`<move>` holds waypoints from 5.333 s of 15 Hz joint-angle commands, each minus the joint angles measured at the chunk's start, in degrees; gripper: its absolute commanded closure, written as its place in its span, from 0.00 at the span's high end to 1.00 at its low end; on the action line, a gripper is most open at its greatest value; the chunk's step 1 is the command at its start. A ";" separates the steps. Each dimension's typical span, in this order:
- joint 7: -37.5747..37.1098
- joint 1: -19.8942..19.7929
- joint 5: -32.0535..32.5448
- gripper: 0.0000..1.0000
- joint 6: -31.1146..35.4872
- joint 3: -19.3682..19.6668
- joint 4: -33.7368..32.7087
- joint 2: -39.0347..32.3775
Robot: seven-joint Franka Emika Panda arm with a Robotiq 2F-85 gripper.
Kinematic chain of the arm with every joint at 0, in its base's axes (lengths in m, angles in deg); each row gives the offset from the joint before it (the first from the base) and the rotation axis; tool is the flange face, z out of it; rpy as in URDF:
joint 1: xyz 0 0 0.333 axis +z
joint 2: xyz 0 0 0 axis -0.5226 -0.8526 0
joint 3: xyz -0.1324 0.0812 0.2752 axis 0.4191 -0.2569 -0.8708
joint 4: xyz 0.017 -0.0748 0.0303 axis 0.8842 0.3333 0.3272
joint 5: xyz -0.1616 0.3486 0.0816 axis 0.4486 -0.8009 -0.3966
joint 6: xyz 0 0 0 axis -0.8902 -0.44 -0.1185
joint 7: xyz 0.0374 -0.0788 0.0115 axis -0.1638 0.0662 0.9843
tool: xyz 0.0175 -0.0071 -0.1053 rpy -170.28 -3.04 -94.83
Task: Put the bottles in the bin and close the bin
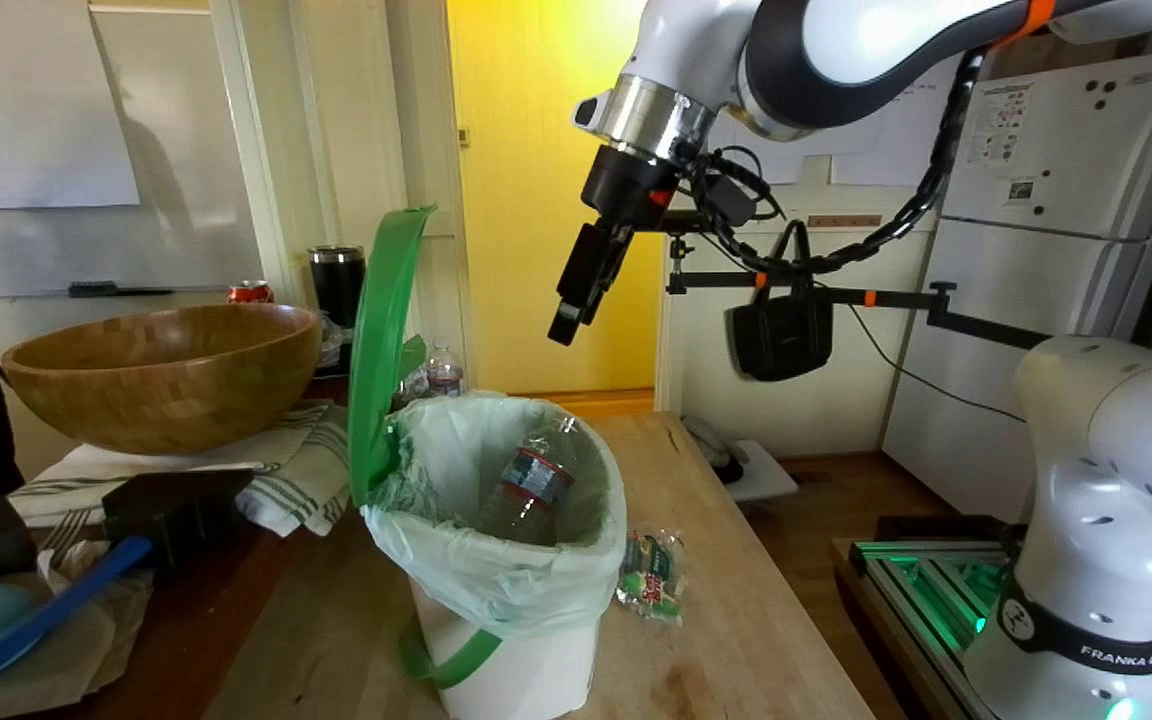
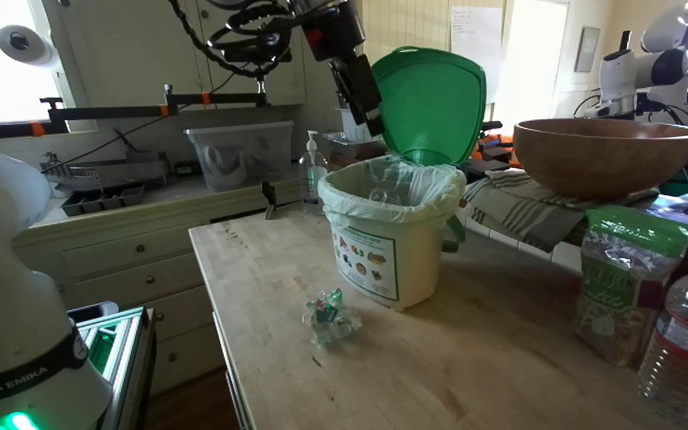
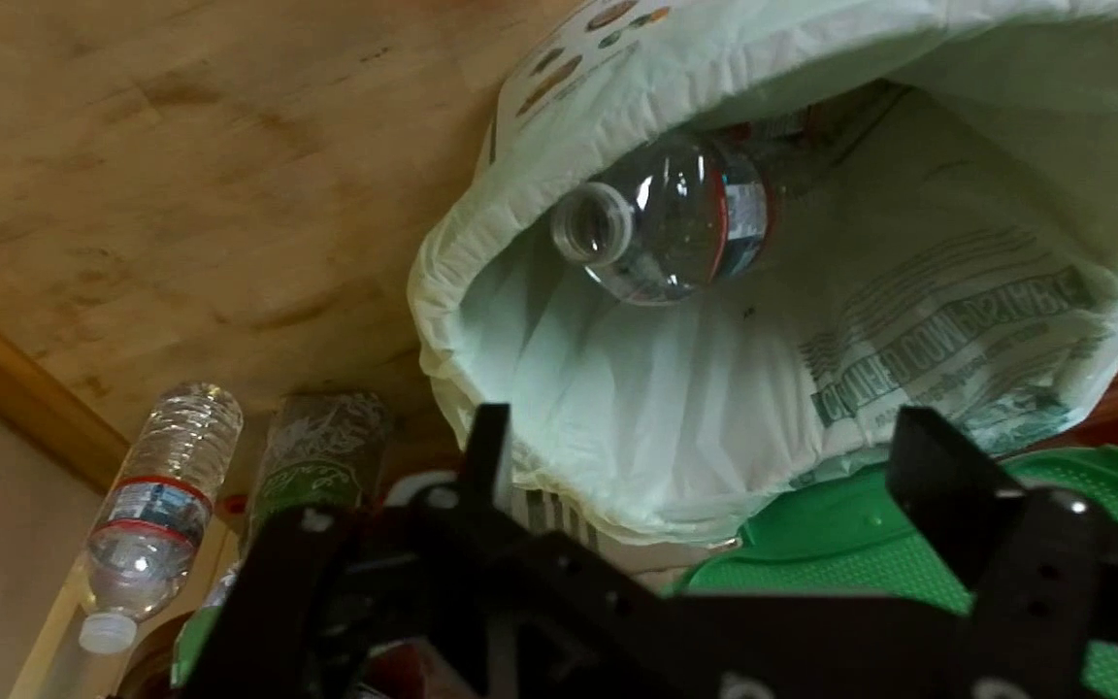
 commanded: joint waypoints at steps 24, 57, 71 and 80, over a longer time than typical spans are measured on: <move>22.75 5.46 -1.14 1.00 3.01 0.41 -18.05 -7.03; 21.60 4.67 -5.45 1.00 -13.35 -1.36 -36.54 -22.12; 18.67 3.30 -3.01 1.00 -26.20 -1.95 -37.92 -23.07; 19.26 2.81 -1.17 1.00 -27.11 -1.87 -31.30 -17.45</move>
